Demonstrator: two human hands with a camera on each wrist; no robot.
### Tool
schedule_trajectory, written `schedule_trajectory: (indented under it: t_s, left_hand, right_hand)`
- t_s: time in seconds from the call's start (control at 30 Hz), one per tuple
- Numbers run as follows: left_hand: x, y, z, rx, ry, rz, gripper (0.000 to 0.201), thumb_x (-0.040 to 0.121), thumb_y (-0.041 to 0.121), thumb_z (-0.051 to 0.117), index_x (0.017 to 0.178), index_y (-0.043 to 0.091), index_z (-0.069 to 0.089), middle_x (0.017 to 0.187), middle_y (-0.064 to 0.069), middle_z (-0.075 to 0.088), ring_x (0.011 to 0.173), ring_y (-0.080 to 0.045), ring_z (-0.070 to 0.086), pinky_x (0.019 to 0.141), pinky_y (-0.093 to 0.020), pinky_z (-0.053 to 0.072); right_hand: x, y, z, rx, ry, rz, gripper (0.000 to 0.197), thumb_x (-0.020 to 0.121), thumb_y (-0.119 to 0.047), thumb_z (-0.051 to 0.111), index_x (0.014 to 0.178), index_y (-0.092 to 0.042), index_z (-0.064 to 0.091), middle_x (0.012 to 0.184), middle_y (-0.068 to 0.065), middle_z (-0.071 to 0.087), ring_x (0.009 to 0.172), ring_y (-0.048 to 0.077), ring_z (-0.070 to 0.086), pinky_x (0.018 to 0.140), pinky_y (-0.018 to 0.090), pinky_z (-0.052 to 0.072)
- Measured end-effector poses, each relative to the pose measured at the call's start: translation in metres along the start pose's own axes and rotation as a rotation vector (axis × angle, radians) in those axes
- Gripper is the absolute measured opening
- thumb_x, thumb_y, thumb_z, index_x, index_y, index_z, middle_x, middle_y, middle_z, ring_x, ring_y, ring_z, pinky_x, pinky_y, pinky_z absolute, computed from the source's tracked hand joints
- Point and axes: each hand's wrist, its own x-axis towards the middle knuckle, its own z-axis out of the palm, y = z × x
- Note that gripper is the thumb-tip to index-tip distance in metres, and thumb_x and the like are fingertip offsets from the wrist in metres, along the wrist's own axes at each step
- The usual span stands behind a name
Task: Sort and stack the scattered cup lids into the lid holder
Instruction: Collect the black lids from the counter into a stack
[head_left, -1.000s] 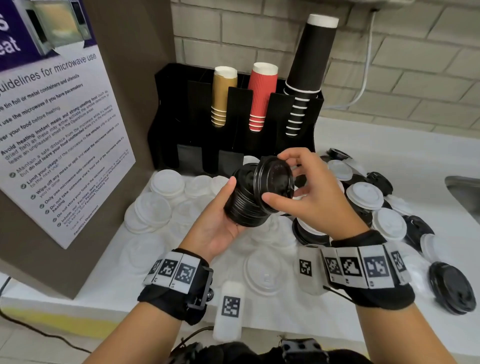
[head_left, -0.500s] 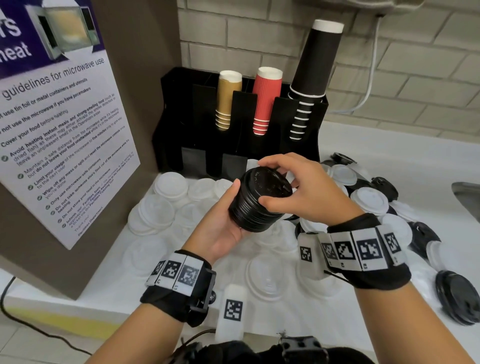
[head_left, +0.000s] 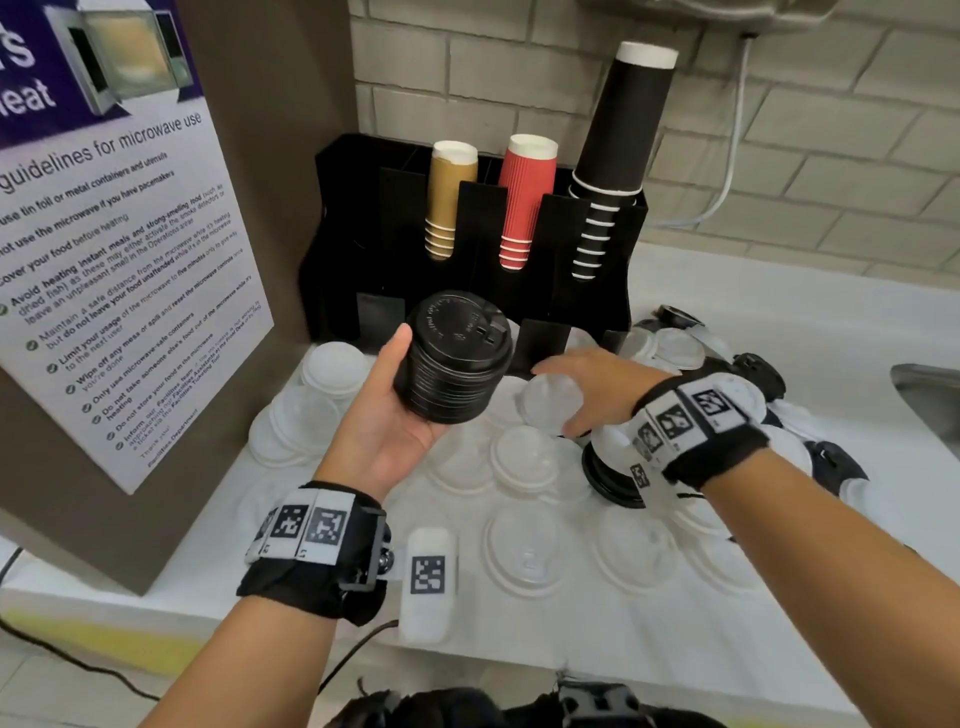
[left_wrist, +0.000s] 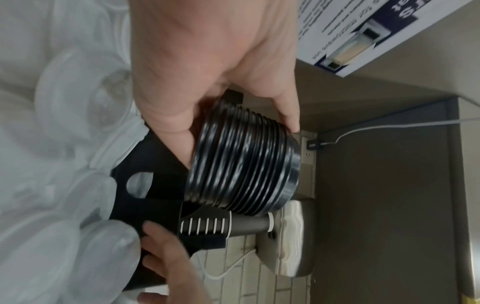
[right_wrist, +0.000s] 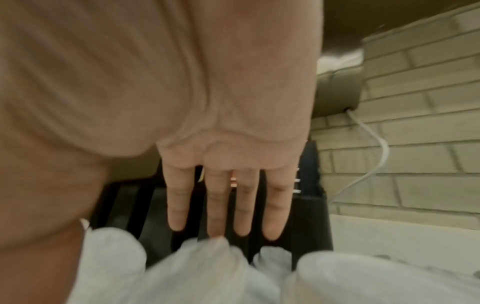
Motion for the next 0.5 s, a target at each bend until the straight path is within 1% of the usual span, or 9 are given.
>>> schedule_trajectory:
  t_s: [0.07, 0.1, 0.17, 0.2, 0.27, 0.37, 0.4, 0.47, 0.5]
  left_hand:
    - [-0.002, 0.004, -0.003, -0.016, 0.014, 0.016, 0.046, 0.085, 0.045, 0.055, 0.111, 0.012, 0.074, 0.123, -0.014, 0.068, 0.112, -0.026, 0.066, 0.081, -0.036, 0.059]
    - [-0.004, 0.005, -0.005, -0.02, 0.014, 0.02, 0.046, 0.085, 0.045, 0.056, 0.11, 0.012, 0.074, 0.124, -0.013, 0.067, 0.112, -0.026, 0.066, 0.081, -0.036, 0.058]
    - [-0.006, 0.007, -0.007, -0.012, 0.013, 0.024, 0.043, 0.085, 0.047, 0.056, 0.106, 0.016, 0.077, 0.124, -0.011, 0.068, 0.114, -0.025, 0.065, 0.083, -0.036, 0.058]
    - [-0.007, 0.008, -0.008, -0.006, 0.014, 0.026, 0.042, 0.085, 0.047, 0.056, 0.105, 0.017, 0.078, 0.124, -0.011, 0.068, 0.115, -0.025, 0.065, 0.083, -0.035, 0.058]
    - [-0.008, 0.009, -0.01, -0.004, 0.01, 0.026, 0.042, 0.085, 0.047, 0.056, 0.104, 0.018, 0.078, 0.124, -0.01, 0.068, 0.115, -0.024, 0.065, 0.083, -0.035, 0.058]
    - [-0.008, 0.012, -0.011, -0.005, 0.006, 0.026, 0.042, 0.085, 0.047, 0.055, 0.104, 0.017, 0.078, 0.123, -0.01, 0.068, 0.114, -0.024, 0.065, 0.081, -0.034, 0.058]
    - [-0.008, 0.014, -0.011, -0.012, 0.006, 0.025, 0.042, 0.085, 0.046, 0.055, 0.105, 0.017, 0.078, 0.123, -0.01, 0.068, 0.114, -0.024, 0.066, 0.08, -0.034, 0.058]
    - [-0.005, 0.016, -0.01, -0.029, 0.008, 0.022, 0.044, 0.085, 0.046, 0.057, 0.109, 0.014, 0.075, 0.124, -0.012, 0.067, 0.114, -0.026, 0.065, 0.079, -0.035, 0.058]
    - [-0.004, 0.017, -0.01, -0.033, 0.007, 0.02, 0.045, 0.085, 0.045, 0.058, 0.112, 0.013, 0.073, 0.125, -0.012, 0.067, 0.114, -0.026, 0.065, 0.079, -0.035, 0.058]
  right_hand:
    - [0.011, -0.006, 0.005, -0.182, -0.079, 0.012, 0.098, 0.069, -0.023, 0.079, 0.148, -0.035, 0.022, 0.148, 0.002, 0.031, 0.134, 0.027, 0.032, 0.102, 0.043, 0.042]
    - [0.014, -0.009, 0.006, -0.259, -0.103, 0.008, 0.101, 0.068, -0.023, 0.08, 0.148, -0.036, 0.02, 0.147, 0.003, 0.029, 0.133, 0.027, 0.032, 0.1, 0.045, 0.043]
    - [0.02, -0.012, 0.008, -0.366, -0.092, -0.009, 0.095, 0.069, -0.024, 0.078, 0.146, -0.035, 0.024, 0.14, 0.005, 0.034, 0.127, 0.027, 0.038, 0.094, 0.044, 0.046]
    - [0.021, -0.013, 0.007, -0.373, -0.063, -0.011, 0.09, 0.07, -0.025, 0.077, 0.145, -0.033, 0.027, 0.136, 0.006, 0.037, 0.124, 0.027, 0.04, 0.092, 0.043, 0.048]
    - [0.023, -0.017, 0.0, -0.261, 0.008, -0.019, 0.088, 0.07, -0.026, 0.078, 0.144, -0.031, 0.029, 0.132, 0.006, 0.039, 0.122, 0.028, 0.042, 0.093, 0.044, 0.047]
    - [0.024, -0.025, -0.018, 0.05, 0.092, -0.057, 0.102, 0.066, -0.027, 0.085, 0.148, -0.029, 0.024, 0.137, 0.006, 0.04, 0.126, 0.026, 0.041, 0.102, 0.044, 0.042]
    - [0.024, -0.026, -0.023, 0.076, 0.1, -0.059, 0.103, 0.066, -0.028, 0.086, 0.148, -0.025, 0.024, 0.139, 0.006, 0.039, 0.127, 0.025, 0.041, 0.103, 0.043, 0.042]
    - [0.027, -0.025, -0.029, -0.059, 0.057, -0.02, 0.097, 0.066, -0.03, 0.086, 0.145, -0.018, 0.031, 0.139, 0.008, 0.04, 0.127, 0.026, 0.043, 0.103, 0.041, 0.043]
    - [0.029, -0.023, -0.028, -0.161, -0.003, 0.015, 0.095, 0.066, -0.031, 0.085, 0.144, -0.016, 0.033, 0.139, 0.008, 0.041, 0.127, 0.027, 0.043, 0.102, 0.041, 0.044]
